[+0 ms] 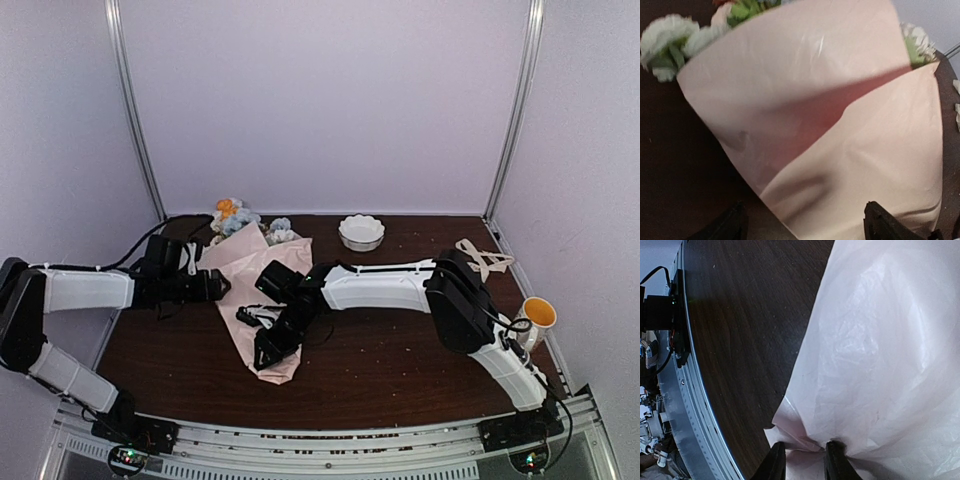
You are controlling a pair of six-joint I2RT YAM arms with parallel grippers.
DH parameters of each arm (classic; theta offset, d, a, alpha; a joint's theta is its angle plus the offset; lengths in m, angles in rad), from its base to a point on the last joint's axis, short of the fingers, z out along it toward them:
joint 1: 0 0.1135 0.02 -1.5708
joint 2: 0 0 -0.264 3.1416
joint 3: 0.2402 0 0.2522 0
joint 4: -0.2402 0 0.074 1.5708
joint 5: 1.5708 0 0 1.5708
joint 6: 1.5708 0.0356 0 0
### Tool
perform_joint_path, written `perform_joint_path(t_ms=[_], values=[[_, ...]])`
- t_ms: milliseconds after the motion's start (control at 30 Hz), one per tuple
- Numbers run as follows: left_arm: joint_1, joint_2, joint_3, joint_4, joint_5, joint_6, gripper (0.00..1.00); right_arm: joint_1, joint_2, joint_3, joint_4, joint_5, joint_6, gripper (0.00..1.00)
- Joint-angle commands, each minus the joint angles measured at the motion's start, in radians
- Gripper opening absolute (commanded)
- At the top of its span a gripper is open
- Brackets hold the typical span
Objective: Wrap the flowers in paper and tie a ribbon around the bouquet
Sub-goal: Press the fold line of the folded bouquet, then move the ribbon to the corner of the board.
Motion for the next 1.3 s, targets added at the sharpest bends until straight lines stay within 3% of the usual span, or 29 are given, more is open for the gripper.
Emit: perform_joint_path(t_ms=[0, 167, 267, 400, 433, 500, 533, 700, 833, 1033, 1267], values=[[0.000, 0.060, -0.090, 0.157, 0.088, -0.165, 0.84, 0.003, 0.035, 0.001, -0.065, 0.016, -0.011, 0.28], [-0.034, 0.159, -0.107, 0.249, 0.109, -0.225, 0.83, 0.003, 0.030, -0.004, -0.062, 0.024, -0.013, 0.28], [-0.050, 0.230, -0.110, 0.304, 0.140, -0.261, 0.75, 0.003, 0.027, -0.005, -0.064, 0.028, -0.013, 0.28], [-0.055, 0.275, -0.138, 0.384, 0.167, -0.292, 0.46, 0.005, 0.013, -0.018, -0.056, 0.044, -0.015, 0.28], [-0.056, 0.276, -0.143, 0.392, 0.167, -0.296, 0.36, 0.005, 0.007, -0.021, -0.055, 0.048, -0.016, 0.28], [-0.056, 0.271, -0.150, 0.400, 0.162, -0.297, 0.07, 0.006, -0.005, -0.026, -0.053, 0.054, -0.019, 0.28], [-0.056, 0.267, -0.151, 0.400, 0.158, -0.295, 0.00, 0.005, -0.013, -0.028, -0.050, 0.056, -0.021, 0.27], [-0.055, 0.252, -0.147, 0.342, 0.115, -0.262, 0.00, -0.004, -0.128, -0.032, -0.065, 0.039, -0.055, 0.28], [-0.056, 0.251, -0.144, 0.313, 0.104, -0.241, 0.00, -0.078, -0.371, -0.165, -0.002, 0.131, -0.060, 0.29], [-0.055, 0.246, -0.143, 0.299, 0.101, -0.226, 0.00, -0.397, -0.641, -0.439, -0.035, 0.549, 0.024, 0.34], [-0.065, 0.250, -0.130, 0.265, 0.091, -0.190, 0.00, -0.724, -0.637, -0.549, -0.095, 0.764, 0.031, 0.47]])
